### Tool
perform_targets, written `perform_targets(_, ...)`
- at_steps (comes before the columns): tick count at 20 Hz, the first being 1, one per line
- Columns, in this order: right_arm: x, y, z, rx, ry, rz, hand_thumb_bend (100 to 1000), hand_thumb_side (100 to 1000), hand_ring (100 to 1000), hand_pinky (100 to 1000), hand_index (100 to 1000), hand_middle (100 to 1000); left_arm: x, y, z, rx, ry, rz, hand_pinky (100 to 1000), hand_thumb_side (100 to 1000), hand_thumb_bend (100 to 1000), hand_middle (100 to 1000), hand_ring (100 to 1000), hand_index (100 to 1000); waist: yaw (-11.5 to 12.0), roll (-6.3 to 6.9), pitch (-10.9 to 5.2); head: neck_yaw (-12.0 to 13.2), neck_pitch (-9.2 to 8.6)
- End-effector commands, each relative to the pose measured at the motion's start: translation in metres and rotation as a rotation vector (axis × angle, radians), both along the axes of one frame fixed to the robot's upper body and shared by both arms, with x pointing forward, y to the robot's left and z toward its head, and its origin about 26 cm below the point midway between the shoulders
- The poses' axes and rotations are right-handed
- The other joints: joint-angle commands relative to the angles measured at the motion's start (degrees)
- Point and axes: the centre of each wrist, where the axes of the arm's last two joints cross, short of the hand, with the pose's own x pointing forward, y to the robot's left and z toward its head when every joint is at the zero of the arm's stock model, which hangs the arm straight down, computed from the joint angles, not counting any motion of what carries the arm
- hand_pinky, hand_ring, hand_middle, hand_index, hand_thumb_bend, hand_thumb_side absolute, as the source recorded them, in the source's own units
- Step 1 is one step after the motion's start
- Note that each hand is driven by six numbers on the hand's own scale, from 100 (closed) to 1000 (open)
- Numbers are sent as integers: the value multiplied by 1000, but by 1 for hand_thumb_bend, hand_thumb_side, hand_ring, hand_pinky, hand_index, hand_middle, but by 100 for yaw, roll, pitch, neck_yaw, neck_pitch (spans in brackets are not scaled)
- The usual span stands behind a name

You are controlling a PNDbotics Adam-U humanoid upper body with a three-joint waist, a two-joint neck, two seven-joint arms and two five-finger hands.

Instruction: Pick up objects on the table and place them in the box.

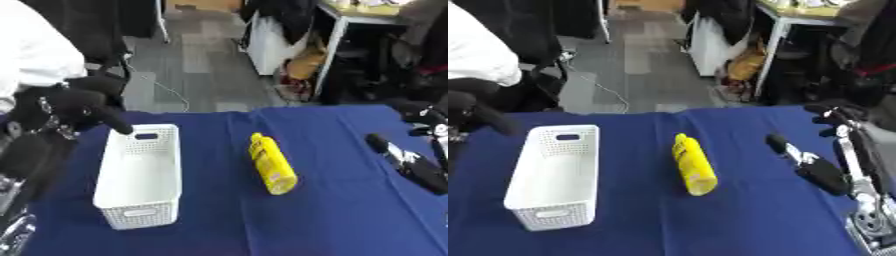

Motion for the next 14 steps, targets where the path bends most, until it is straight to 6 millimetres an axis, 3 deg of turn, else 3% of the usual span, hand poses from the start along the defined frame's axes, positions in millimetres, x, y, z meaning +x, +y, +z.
perform_targets(1,8,-1,4,1,-12,-46,844,879,792,670,841,833,-2,-1,6,5,-16,-10,627,830,182,830,584,837,8,16,-89,0,-51)
perform_targets(9,19,5,3,-26,-12,-75,851,839,798,695,828,840,-2,-2,6,7,-15,-14,628,829,182,830,584,837,32,12,-102,-31,-71)
perform_targets(13,26,15,-2,-12,-11,-77,877,815,803,700,828,865,-2,-3,6,7,-14,-18,628,833,181,832,587,837,58,17,-102,-145,-121)
perform_targets(14,28,18,-3,-10,-16,-76,848,823,803,700,828,865,-2,-3,7,6,-14,-19,628,830,182,832,587,837,66,17,-99,-189,-136)
